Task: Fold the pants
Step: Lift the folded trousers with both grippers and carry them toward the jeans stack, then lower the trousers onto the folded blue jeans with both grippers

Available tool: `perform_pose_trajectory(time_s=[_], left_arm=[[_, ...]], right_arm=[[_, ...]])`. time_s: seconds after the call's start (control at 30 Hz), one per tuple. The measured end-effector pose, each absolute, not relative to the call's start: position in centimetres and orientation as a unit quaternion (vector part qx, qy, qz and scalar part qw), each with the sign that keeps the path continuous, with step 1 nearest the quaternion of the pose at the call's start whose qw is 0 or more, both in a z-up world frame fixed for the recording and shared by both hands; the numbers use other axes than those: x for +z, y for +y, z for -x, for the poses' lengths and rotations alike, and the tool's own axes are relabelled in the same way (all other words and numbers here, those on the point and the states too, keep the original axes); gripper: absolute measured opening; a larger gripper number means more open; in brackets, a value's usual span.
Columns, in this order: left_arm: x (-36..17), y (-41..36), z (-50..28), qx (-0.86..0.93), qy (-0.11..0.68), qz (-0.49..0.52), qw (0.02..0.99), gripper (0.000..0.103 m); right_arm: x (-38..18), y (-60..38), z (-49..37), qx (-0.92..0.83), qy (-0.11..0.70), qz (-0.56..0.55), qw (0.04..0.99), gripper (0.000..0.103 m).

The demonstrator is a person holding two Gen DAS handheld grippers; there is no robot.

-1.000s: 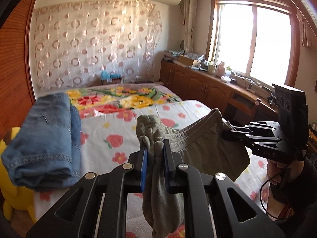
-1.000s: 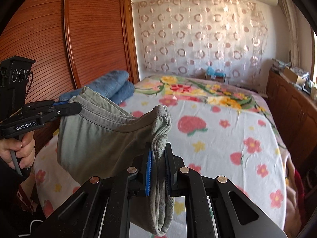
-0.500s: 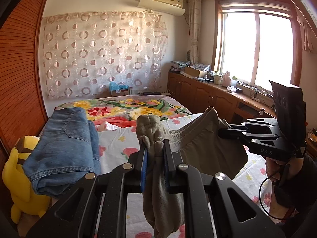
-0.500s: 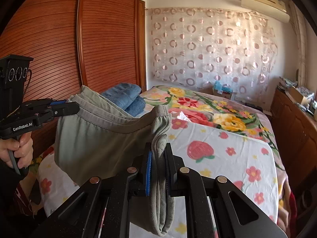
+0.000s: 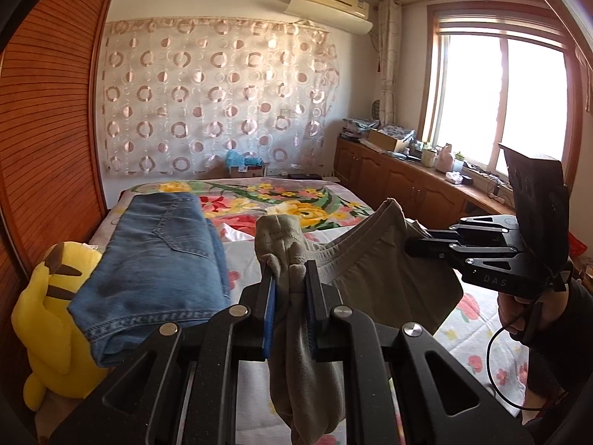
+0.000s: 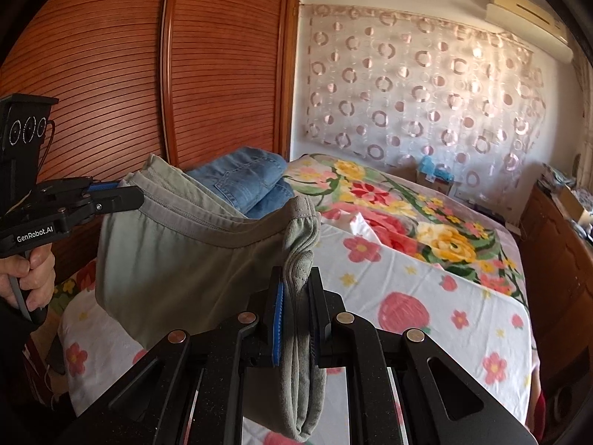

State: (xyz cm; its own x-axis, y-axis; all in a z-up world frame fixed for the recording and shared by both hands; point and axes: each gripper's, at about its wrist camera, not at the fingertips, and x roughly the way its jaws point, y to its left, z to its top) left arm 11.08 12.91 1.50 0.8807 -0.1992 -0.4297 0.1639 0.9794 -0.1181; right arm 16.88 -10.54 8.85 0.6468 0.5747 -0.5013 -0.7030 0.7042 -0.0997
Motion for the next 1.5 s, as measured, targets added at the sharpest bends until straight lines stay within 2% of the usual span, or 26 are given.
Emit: perform_pose_trajectory(time_s=[0.73,1.5], left_arm=[[4.0,18.6,-15.1,-0.024,0.210,0.042,0.976,0.015],[-0.8,23.4,-14.6,0.077,0.217,0.137,0.963,0.015]], right_arm=[[12.1,-4.8,-26.3,0.406,0.175,0.163,0.882,0.011],[7.7,8.2,-37.3,0.475,0.172,0.190,0.842,0.012]])
